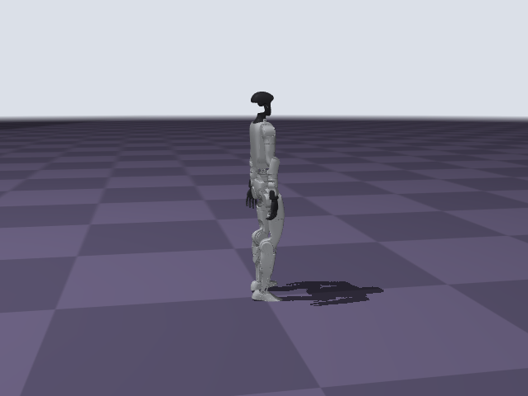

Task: Upper body actions

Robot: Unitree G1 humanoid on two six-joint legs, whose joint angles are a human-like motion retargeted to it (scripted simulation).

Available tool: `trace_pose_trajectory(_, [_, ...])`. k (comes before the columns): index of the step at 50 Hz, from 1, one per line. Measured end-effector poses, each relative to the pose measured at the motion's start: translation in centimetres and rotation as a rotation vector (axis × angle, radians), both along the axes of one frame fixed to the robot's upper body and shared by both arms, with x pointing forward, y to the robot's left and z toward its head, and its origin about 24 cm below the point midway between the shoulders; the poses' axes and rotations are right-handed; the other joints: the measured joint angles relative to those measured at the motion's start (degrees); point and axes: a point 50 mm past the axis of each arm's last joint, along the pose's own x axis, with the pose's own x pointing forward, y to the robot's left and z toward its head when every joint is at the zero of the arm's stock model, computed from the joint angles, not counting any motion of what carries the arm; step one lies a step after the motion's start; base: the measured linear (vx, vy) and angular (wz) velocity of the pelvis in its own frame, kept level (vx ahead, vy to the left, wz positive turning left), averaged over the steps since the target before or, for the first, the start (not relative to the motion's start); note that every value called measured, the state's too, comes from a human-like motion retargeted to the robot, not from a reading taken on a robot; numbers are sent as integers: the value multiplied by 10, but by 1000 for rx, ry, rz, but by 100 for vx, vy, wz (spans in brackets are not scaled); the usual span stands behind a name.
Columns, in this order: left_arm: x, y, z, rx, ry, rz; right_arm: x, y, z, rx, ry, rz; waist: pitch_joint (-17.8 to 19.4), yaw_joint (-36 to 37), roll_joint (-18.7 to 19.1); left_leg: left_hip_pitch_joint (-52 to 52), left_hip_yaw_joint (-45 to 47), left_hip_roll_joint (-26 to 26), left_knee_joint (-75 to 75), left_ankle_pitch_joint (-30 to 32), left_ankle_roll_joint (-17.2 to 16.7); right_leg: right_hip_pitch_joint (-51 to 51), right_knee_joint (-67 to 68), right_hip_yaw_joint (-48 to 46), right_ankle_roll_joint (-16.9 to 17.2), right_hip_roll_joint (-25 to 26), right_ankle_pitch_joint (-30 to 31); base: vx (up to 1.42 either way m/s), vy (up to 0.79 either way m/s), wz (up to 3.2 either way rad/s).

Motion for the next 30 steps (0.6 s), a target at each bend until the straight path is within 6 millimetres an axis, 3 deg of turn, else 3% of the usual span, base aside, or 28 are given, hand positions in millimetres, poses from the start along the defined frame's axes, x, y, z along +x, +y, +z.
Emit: trace_pose_trajectory(30, [1, 2, 0, 1, 1, -17, 2, -1, 0, -3, -5, 3, 3, 3, 1, -1, -2, -1, 1, 1, 0, 2, 0, -2, 1, -2, 1, 0, 0, 0])
